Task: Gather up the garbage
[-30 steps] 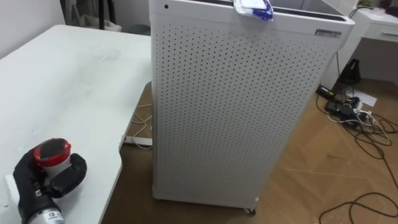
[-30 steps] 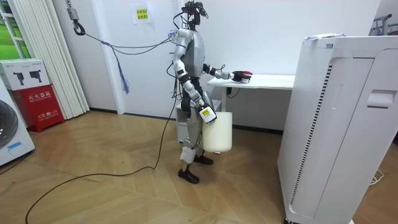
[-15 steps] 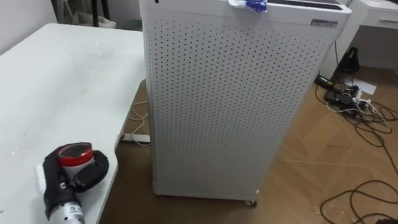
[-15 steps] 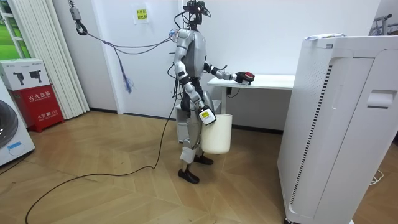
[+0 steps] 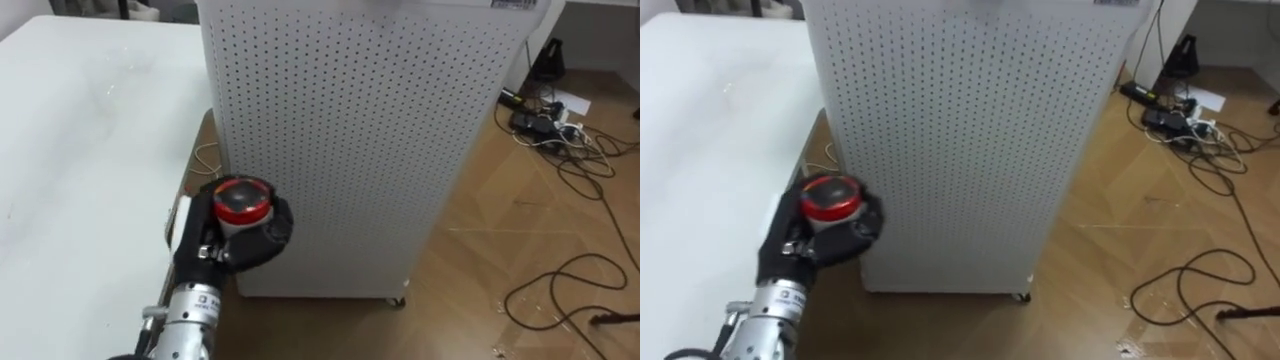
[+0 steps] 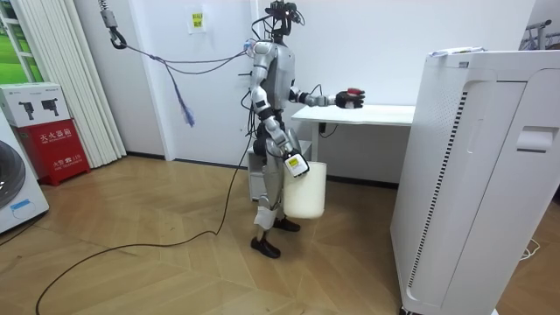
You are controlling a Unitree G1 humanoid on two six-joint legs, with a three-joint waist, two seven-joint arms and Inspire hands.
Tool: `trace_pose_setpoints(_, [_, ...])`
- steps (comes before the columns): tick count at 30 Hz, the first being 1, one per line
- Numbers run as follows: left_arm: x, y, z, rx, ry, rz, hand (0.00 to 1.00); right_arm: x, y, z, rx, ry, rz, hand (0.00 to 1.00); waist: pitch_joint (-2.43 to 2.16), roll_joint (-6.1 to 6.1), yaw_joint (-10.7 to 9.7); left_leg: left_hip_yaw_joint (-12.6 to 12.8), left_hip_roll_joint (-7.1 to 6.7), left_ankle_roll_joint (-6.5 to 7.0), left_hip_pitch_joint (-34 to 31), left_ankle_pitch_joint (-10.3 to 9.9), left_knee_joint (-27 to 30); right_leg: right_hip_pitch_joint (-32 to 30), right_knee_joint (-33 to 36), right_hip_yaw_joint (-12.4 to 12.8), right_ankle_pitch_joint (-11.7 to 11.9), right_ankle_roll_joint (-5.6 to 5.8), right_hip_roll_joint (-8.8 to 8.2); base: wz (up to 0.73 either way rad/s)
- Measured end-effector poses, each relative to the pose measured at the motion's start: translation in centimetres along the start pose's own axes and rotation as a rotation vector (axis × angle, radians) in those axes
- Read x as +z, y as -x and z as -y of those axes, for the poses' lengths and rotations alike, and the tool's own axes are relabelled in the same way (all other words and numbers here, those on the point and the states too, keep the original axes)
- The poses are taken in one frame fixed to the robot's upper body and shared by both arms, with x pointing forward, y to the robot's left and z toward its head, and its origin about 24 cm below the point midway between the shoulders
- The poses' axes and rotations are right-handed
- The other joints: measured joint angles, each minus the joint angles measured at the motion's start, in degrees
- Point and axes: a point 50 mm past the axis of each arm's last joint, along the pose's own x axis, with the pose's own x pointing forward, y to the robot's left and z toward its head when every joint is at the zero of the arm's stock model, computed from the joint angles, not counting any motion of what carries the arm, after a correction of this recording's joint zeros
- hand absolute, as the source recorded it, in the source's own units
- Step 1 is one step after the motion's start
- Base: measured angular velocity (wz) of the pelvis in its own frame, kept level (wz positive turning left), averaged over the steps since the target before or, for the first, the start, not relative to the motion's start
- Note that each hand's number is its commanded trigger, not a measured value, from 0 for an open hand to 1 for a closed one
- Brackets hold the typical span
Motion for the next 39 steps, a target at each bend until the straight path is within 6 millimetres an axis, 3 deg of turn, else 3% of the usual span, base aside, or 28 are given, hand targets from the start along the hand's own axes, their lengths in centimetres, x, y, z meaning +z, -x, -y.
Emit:
trace_pose_setpoints(4, [0.2,0.0,1.1,-0.087,0.027,0.011,1.0,1.5,-0.5,0.5,-0.019,0.011,0.036,1.0,0.8,0.3,-0.14,1.73,0.08,0.58,0.37,-0.5,0.58,-0.59,0.96,0.42,-0.05,0.07,-0.4,-0.25])
trace_pose_setpoints(9, [0.2,0.1,2.1,-0.189,0.04,0.011,1.0,2.2,-1.0,1.3,-0.039,0.024,0.023,1.0,1.11,0.69,0.03,3.13,0.96,1.26,-1.61,-1.45,3.1,-2.25,1.17,0.46,0.1,0.3,-0.22,-0.16])
trace_pose_setpoints(20, [-0.5,0.9,3.1,-0.262,0.053,-0.022,1.0,6.1,-1.9,2.1,-0.051,0.061,0.116,1.0,1.07,1.37,0.19,4.19,1.0,1.14,-3.93,-0.92,2.42,-6.42,3.54,-0.32,0.06,0.21,-0.82,-0.07])
trace_pose_setpoints(21, [-0.7,1.1,3.1,-0.268,0.061,-0.035,1.0,6.7,-2.0,2.2,-0.056,0.065,0.134,1.0,0.92,1.76,0.09,4.34,1.03,1.15,-4.36,-0.91,2.41,-6.99,3.74,-0.97,0.05,0.19,-0.96,-0.07])
trace_pose_setpoints(24, [-1.5,1.3,3.0,-0.273,0.077,-0.072,1.0,7.8,-2.0,2.5,-0.066,0.067,0.183,1.0,1.02,2.38,0.07,5.0,0.82,1.24,-4.72,-0.46,1.63,-8.17,4.25,-0.92,-0.06,0.04,-1.32,-0.07])
trace_pose_setpoints(32, [-4.3,2.1,2.1,-0.246,0.049,-0.2,1.0,9.2,-1.9,3.3,-0.133,0.059,0.252,1.0,1.08,2.31,-0.02,5.53,0.36,0.9,-8.24,1.14,0.41,-13.51,6.22,-0.81,-0.36,-0.46,-1.9,-0.03])
trace_pose_setpoints(35, [-5.2,2.5,2.3,-0.25,0.054,-0.241,1.0,9.1,-1.9,3.3,-0.139,0.062,0.244,1.0,1.31,2.12,-0.02,5.37,0.31,0.79,-8.62,1.28,0.41,-14.05,6.62,-0.93,-0.52,-0.72,-1.92,0.0])
trace_pose_setpoints(36, [-5.4,2.5,2.4,-0.257,0.056,-0.246,1.0,9.1,-1.9,3.3,-0.138,0.063,0.246,1.0,1.64,1.93,-0.06,5.34,0.31,0.76,-8.73,1.3,0.35,-14.19,6.63,-0.92,-0.56,-0.78,-1.89,0.0])
trace_pose_setpoints(37, [-5.5,2.5,2.4,-0.261,0.06,-0.251,0.96,9.2,-1.9,3.3,-0.136,0.062,0.247,1.0,1.76,1.78,-0.07,5.26,0.31,0.73,-9.27,1.31,0.4,-14.62,6.62,-0.92,-0.59,-0.83,-1.86,0.0])
trace_pose_setpoints(38, [-5.6,2.5,2.5,-0.263,0.06,-0.255,0.75,9.2,-1.9,3.3,-0.136,0.059,0.247,1.0,1.78,1.78,-0.08,5.17,0.33,0.72,-9.61,1.31,0.46,-14.83,6.6,-0.97,-0.58,-0.83,-1.84,0.0])
trace_pose_setpoints(39, [-5.8,2.6,2.5,-0.264,0.06,-0.268,0.29,9.1,-1.9,3.2,-0.136,0.057,0.246,1.0,1.85,1.75,-0.08,5.16,0.35,0.72,-9.93,1.31,0.41,-15.07,6.51,-0.95,-0.58,-0.83,-1.8,0.0])
